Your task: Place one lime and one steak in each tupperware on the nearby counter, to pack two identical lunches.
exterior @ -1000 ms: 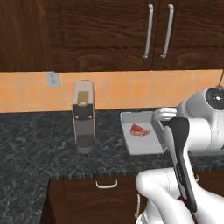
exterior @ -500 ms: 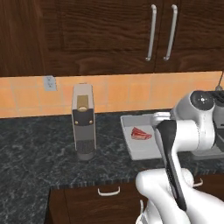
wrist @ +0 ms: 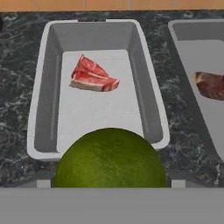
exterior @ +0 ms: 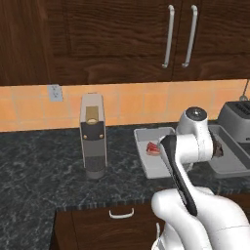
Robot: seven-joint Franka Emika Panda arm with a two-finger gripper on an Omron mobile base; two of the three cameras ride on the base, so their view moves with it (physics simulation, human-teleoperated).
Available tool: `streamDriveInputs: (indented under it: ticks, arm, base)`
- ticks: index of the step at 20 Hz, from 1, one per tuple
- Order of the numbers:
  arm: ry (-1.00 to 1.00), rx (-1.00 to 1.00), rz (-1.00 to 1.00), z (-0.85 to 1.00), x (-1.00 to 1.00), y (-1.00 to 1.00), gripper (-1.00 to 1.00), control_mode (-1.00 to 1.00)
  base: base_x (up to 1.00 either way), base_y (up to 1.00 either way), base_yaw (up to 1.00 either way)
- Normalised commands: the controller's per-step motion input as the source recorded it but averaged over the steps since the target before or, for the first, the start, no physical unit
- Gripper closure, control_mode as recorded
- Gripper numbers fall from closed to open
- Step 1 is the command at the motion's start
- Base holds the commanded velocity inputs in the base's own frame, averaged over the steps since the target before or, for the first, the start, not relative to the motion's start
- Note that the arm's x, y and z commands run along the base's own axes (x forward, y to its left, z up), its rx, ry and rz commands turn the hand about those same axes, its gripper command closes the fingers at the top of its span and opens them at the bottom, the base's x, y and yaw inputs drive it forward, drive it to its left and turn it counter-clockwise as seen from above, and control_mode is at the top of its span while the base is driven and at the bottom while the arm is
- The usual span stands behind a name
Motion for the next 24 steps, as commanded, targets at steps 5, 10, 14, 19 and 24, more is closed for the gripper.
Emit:
streamDriveInputs:
  ticks: [5, 10, 14, 19, 24]
  arm:
    - [0.10, 0.05, 0.03, -0.66, 0.52, 0.00, 1.00, -1.00]
    - [0.05, 0.07, 0.01, -0.24, 0.45, -0.04, 1.00, -1.00]
    - [0.00, 0.01, 0.03, -0.05, 0.47, -0.11, 1.00, -1.00]
    - [0.00, 0.00, 0.03, -0.23, 0.41, -0.01, 1.00, -1.00]
    - [0.00, 0.00, 0.02, -0.31, 0.28, 0.00, 1.00, -1.00]
  base:
    - [0.00, 0.00, 0.00]
    - [0.00, 0.00, 0.00]
    - [0.00, 0.00, 0.00]
    - [0.00, 0.00, 0.00]
    - [0.00, 0.00, 0.00]
